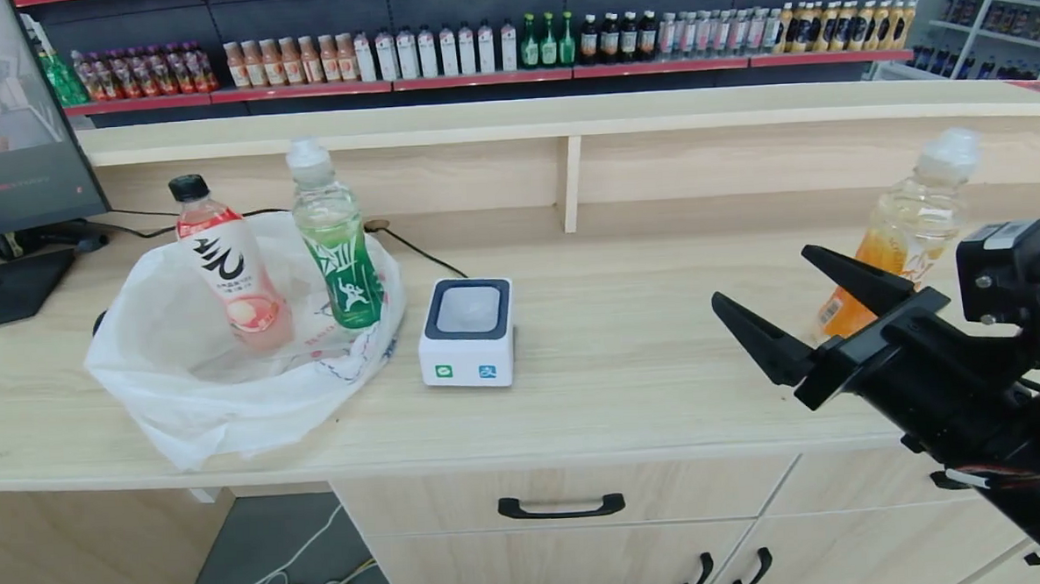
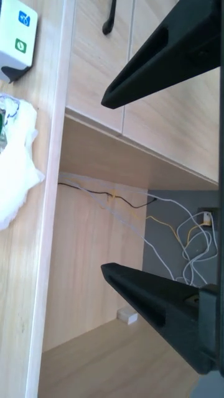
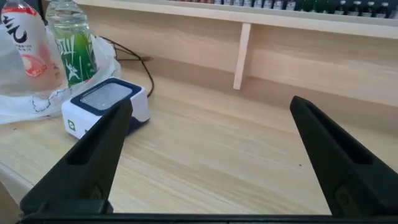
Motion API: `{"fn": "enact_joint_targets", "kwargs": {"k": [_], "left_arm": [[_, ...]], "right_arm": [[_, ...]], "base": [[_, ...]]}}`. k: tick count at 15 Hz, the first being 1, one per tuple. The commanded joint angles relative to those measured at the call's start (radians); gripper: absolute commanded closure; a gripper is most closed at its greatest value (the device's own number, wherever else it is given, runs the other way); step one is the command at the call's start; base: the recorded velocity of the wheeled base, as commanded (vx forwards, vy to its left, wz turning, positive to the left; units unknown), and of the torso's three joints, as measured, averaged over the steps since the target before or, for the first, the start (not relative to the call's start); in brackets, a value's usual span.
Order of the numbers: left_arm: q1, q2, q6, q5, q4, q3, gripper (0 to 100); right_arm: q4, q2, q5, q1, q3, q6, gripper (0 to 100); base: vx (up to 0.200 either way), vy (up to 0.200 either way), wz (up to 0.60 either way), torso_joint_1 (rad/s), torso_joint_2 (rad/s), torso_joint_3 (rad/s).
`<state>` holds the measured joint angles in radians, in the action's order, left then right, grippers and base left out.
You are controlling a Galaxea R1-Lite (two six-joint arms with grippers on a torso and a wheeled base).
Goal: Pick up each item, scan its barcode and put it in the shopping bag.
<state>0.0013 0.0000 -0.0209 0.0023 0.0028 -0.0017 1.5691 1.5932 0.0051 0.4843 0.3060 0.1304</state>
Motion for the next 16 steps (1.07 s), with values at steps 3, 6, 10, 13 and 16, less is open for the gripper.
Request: {"fn": "enact_joint_targets", "kwargs": {"k": [3,6,10,13,16], "left_arm": [[0.000,0.000,-0.001,0.001,0.000,0.000,0],[0.000,0.000,-0.001,0.001,-0.001,0.000,0],[0.000,0.000,0.002,0.001,-0.001,0.000,0],[0.000,0.000,0.002,0.001,-0.001,0.000,0],[0.000,0.000,0.002,0.001,-0.001,0.000,0]], "right_arm": [[0.002,-0.004,-0.001,0.019,-0.036,0.005,0],[0.002,-0.059,-0.001,0.033,-0.113,0.005,0],[0.002,-0.047,-0.001,0.028,-0.126,0.005,0],[0.002,0.007,-0.002,-0.033,-0.100,0.005,0],[0.002,0.044,-0.002,-0.111,-0.099,-0.003,0]], "base": [[0.000,-0.200,0.00,0.002,0.00,0.002],[0.000,-0.200,0.00,0.005,0.00,0.001],[0.000,-0.150,0.00,0.002,0.00,0.001],[0.000,0.000,0.00,0.000,0.00,0.000],[0.000,0.000,0.00,0.000,0.00,0.000]]}}
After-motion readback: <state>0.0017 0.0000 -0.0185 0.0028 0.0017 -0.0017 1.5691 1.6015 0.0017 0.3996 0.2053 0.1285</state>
